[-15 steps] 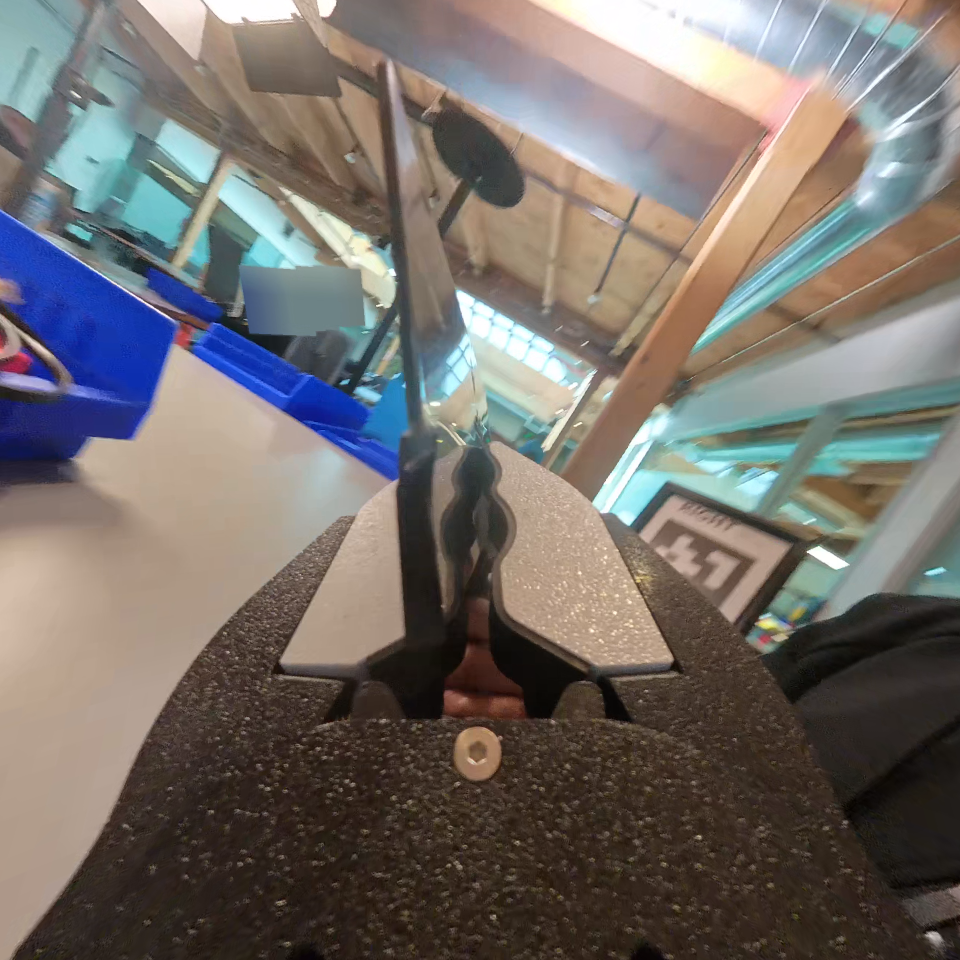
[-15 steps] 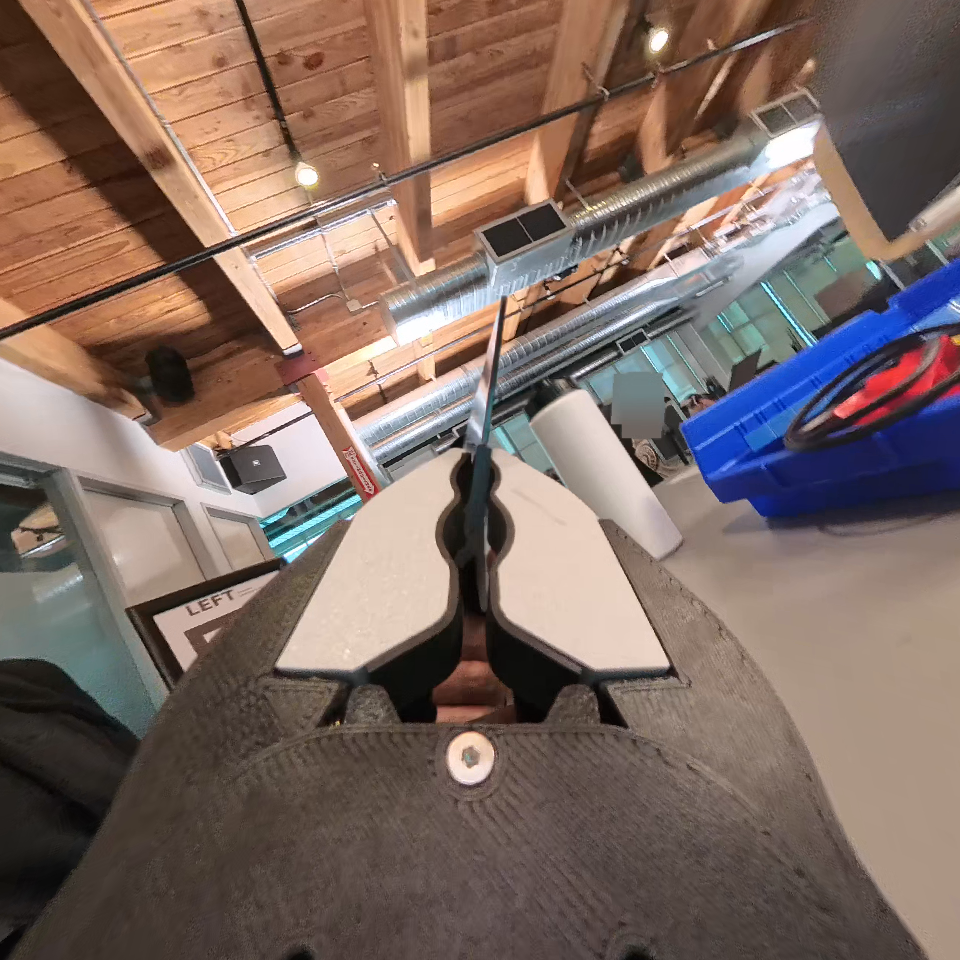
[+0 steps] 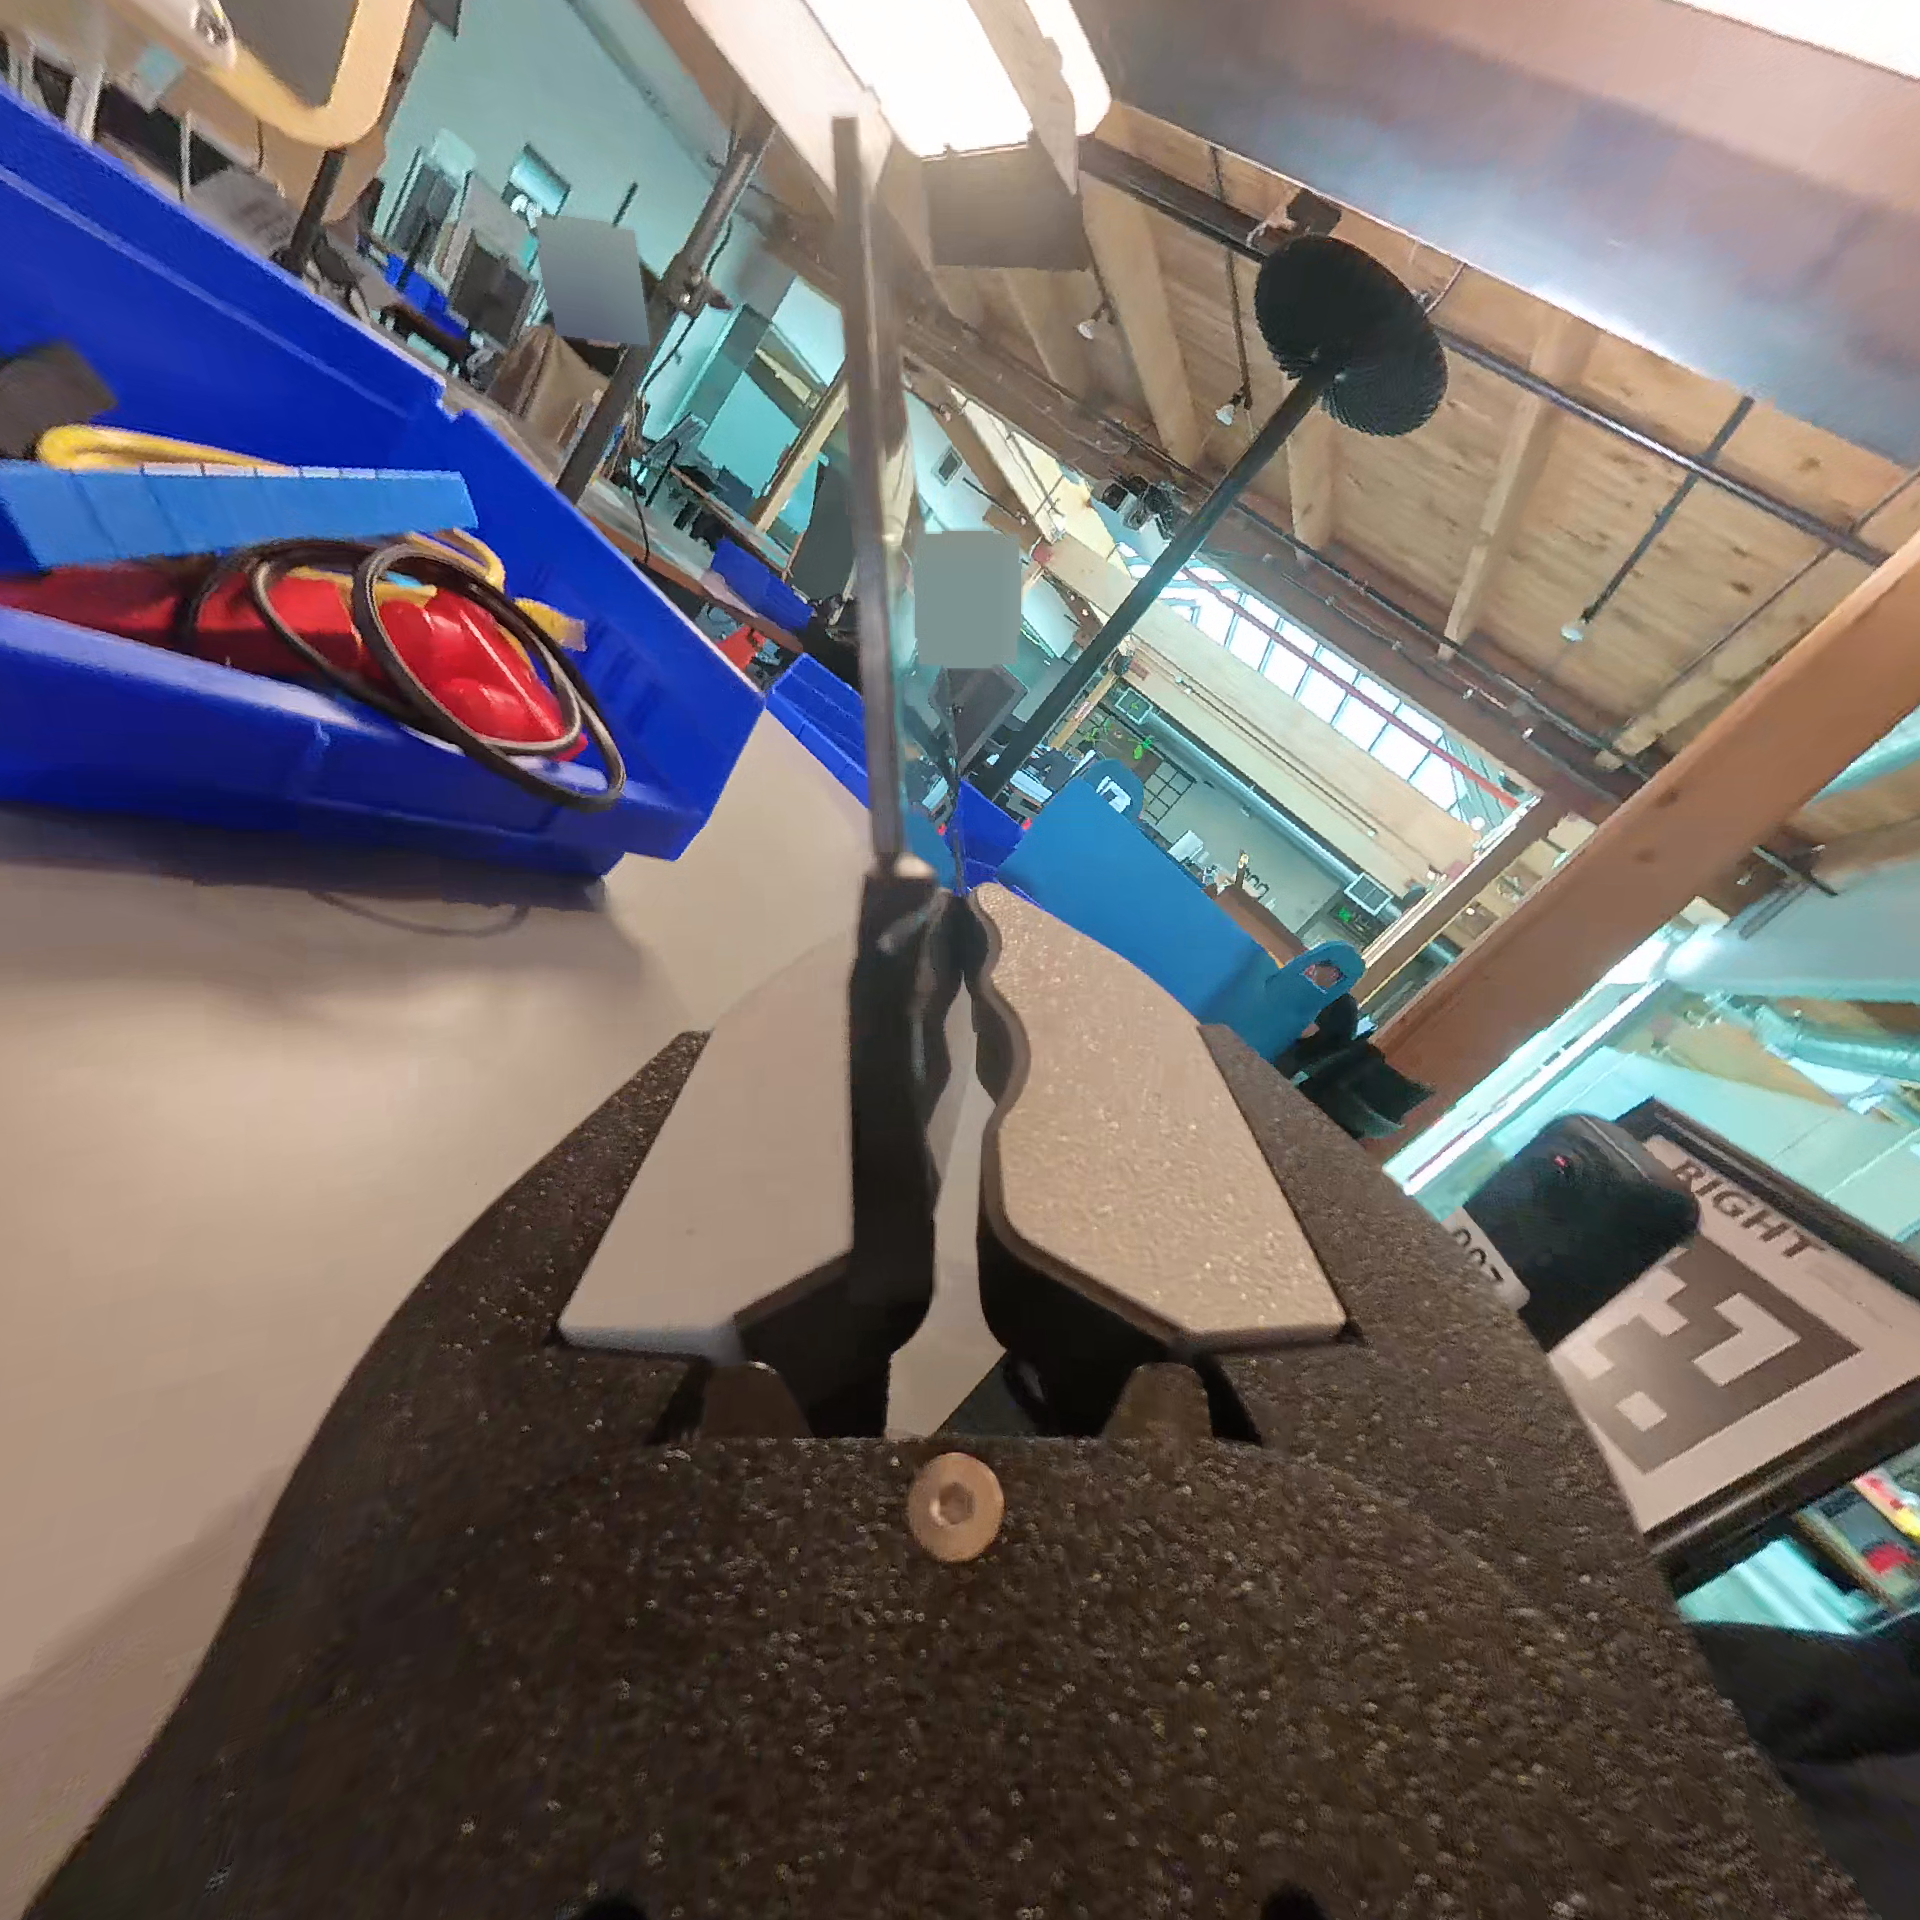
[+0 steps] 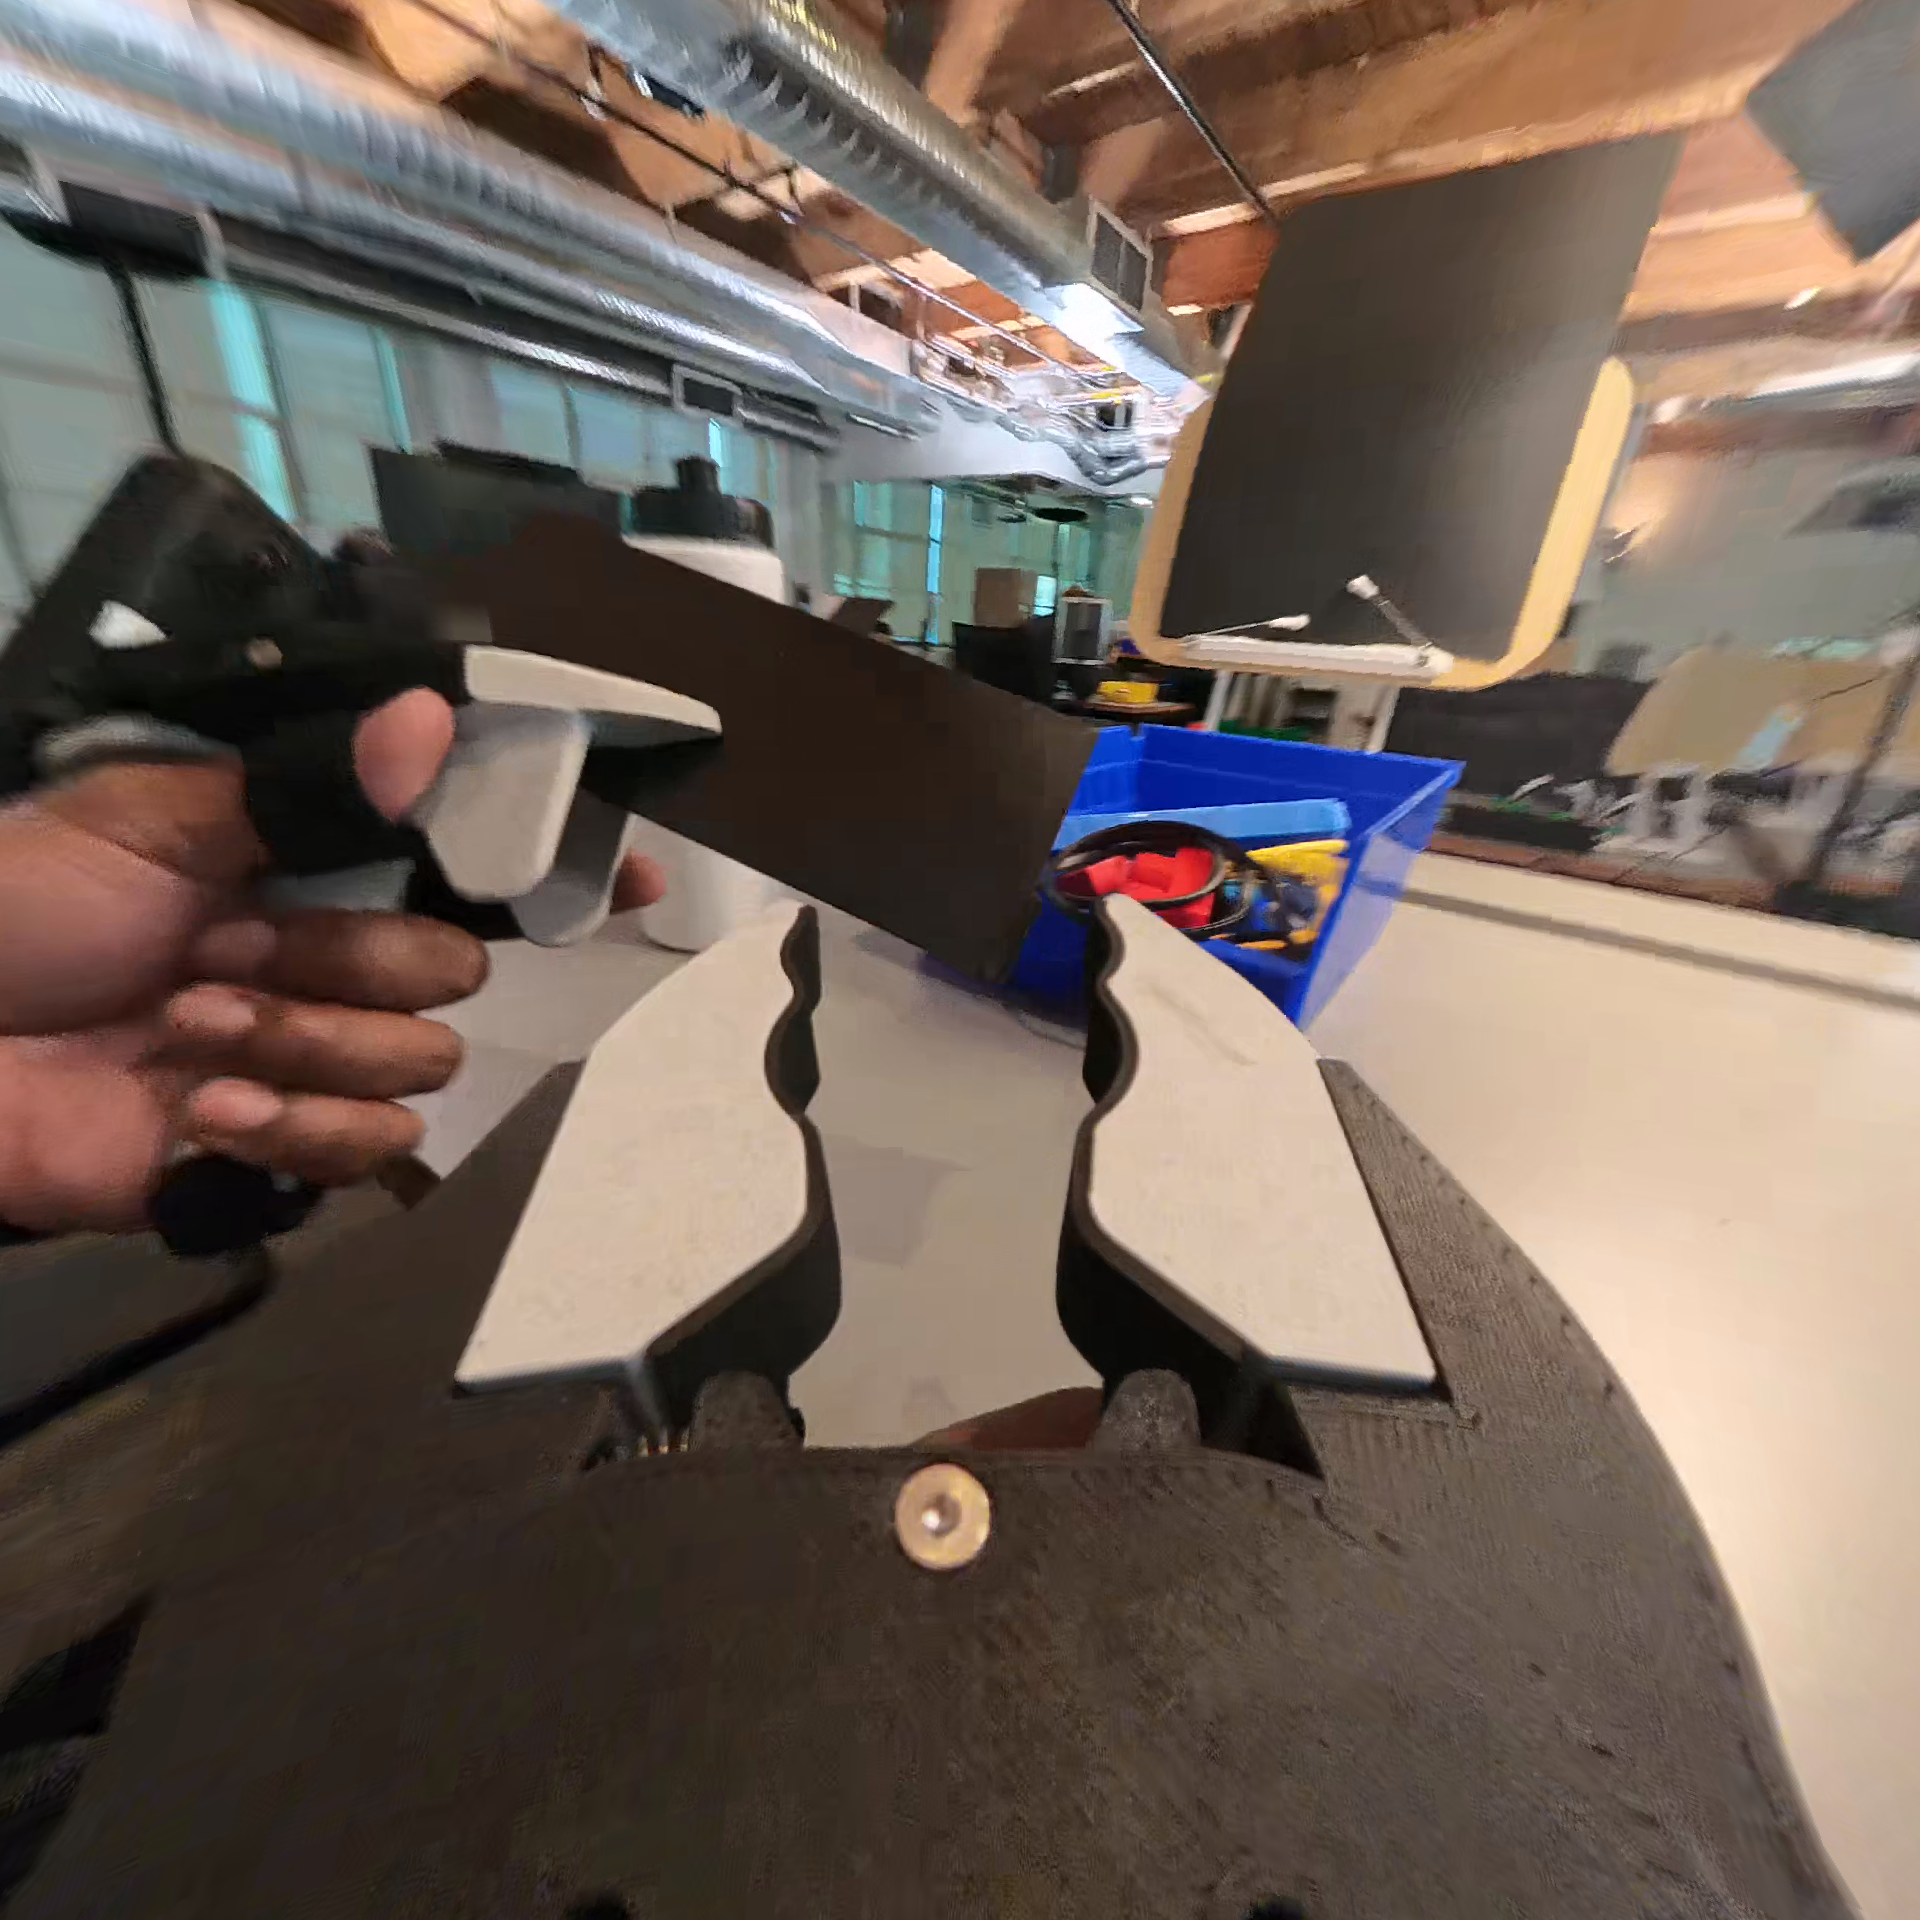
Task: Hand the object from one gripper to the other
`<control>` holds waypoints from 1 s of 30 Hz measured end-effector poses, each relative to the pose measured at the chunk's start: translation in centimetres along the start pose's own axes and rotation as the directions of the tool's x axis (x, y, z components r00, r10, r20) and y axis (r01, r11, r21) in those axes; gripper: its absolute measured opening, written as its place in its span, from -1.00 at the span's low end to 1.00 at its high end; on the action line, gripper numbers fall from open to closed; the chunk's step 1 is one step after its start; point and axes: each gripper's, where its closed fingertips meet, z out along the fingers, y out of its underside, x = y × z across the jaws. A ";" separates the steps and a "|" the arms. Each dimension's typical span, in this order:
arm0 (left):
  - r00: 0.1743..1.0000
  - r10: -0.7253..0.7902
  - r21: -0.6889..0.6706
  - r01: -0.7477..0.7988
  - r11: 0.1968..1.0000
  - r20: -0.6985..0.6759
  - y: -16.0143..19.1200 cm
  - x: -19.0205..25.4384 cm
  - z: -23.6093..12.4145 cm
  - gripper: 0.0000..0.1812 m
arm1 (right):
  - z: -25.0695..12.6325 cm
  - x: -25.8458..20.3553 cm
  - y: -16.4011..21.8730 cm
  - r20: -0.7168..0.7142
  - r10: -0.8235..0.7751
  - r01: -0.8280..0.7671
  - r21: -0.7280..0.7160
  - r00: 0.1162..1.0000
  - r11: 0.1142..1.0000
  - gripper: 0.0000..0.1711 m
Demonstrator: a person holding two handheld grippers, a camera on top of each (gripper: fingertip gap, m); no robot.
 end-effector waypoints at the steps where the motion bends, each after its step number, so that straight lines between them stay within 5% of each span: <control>1: 0.999 -0.033 -0.012 0.033 0.999 0.002 0.4 -0.1 0.1 -0.97 | 0.1 0.1 0.1 -0.041 -0.085 0.085 -0.017 0.996 0.996 -0.41; 9: 0.951 -0.305 -0.131 0.296 0.946 -0.053 3.4 0.9 1.3 -0.97 | 2.4 -0.8 3.0 -0.097 -0.574 0.534 -0.268 0.813 0.802 -0.21; 11: 0.941 -0.333 -0.152 0.321 0.935 -0.060 3.9 1.3 1.6 -0.95 | 2.6 -0.4 2.7 -0.148 -0.661 0.609 -0.283 0.736 0.741 -0.52; 13: 0.933 -0.335 -0.131 0.318 0.939 -0.131 3.2 2.3 1.8 -0.69 | 2.6 -0.1 2.4 -0.163 -0.673 0.617 -0.291 0.721 0.731 -0.77; 14: 0.930 -0.323 -0.134 0.302 0.944 -0.177 3.0 3.1 1.9 -0.50 | 2.7 0.3 2.2 -0.172 -0.632 0.575 -0.289 0.756 0.766 -0.90; 17: 0.925 -0.212 -0.013 0.220 0.976 -0.315 0.6 5.1 1.3 -0.39 | 3.0 1.2 1.7 -0.156 -0.350 0.308 -0.238 0.924 0.921 -0.98; 20: 0.924 -0.063 0.149 0.127 0.981 -0.377 -1.6 6.0 0.2 -0.42 | 3.3 2.1 -0.1 -0.072 0.060 -0.069 -0.120 0.996 0.990 -0.98; 22: 0.920 -0.004 0.199 0.089 0.976 -0.391 -2.0 6.1 -0.1 -0.45 | 3.2 2.7 -2.0 0.021 0.348 -0.347 -0.017 0.937 0.938 -0.98; 25: 0.919 0.025 0.267 0.088 0.960 -0.393 -1.8 5.6 0.1 -0.47 | 2.9 3.3 -5.0 0.221 0.642 -0.673 0.111 0.734 0.732 -0.98; 30: 0.896 0.062 0.314 0.088 0.945 -0.439 0.0 6.5 0.9 -0.48 | 3.9 3.4 -7.0 0.400 0.819 -0.910 0.121 0.411 0.397 -0.98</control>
